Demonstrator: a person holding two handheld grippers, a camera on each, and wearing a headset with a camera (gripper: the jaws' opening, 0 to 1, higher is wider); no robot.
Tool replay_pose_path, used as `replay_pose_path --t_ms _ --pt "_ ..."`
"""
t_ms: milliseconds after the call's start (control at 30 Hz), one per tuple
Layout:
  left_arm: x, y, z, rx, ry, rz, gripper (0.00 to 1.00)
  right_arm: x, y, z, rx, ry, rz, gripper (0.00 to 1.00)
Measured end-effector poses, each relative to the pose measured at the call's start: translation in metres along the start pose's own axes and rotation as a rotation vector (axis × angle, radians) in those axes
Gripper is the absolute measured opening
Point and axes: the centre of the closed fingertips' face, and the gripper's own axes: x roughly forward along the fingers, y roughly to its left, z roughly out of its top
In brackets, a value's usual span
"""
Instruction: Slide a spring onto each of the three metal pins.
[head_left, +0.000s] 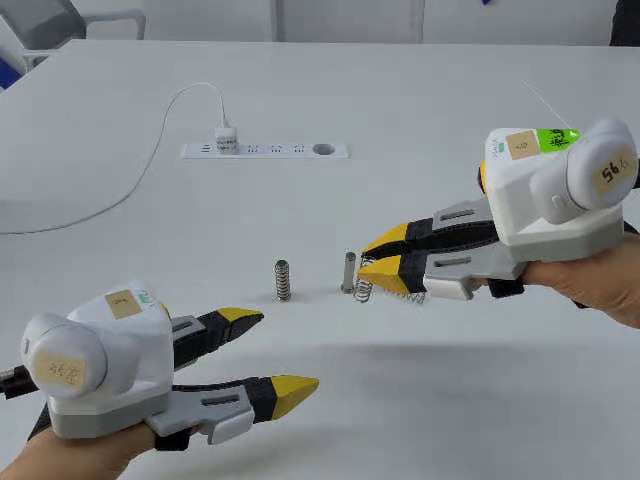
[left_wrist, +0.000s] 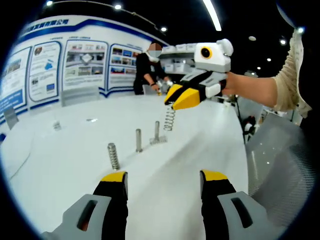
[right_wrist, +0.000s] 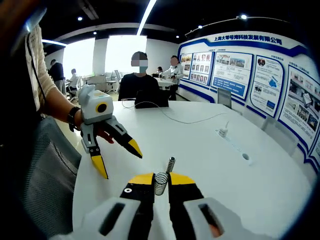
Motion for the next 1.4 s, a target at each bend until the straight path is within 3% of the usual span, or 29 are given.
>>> replay_pose_path --t_ms 400,833,1400 --pt "-0.007 0.007 -0.003 -0.016 -0.001 0.025 0.62 0.005 -0.028 0.007 0.002 -0.005 -0.08 0.11" --pt "-0.009 0.009 -0.006 -0.026 -0.001 0.033 0.63 0.018 -0.052 0.003 -0.003 0.018 -0.141 0.11" --pt "-0.011 0.009 -0.008 -0.035 0.004 0.037 0.63 0.034 -0.063 -0.01 0.03 0.048 -0.142 0.11"
